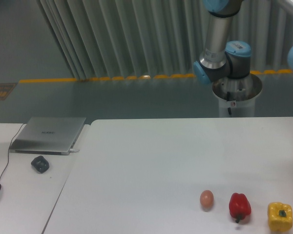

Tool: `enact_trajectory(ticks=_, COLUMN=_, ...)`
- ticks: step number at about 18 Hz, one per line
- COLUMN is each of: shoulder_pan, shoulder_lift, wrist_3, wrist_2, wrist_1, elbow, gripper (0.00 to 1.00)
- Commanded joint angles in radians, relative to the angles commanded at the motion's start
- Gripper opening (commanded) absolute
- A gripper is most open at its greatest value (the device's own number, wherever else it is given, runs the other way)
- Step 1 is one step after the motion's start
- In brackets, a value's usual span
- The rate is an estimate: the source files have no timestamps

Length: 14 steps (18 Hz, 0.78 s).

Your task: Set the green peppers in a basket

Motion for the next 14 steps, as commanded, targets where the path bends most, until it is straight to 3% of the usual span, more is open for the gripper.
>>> enact_trajectory(ticks=14, shoulder_pan=-0.028, shoulder_lift=-0.003, wrist_3=-0.060, wrist_2=-0.031, wrist_1=0.000, elbow=-0.003, gripper=1.00)
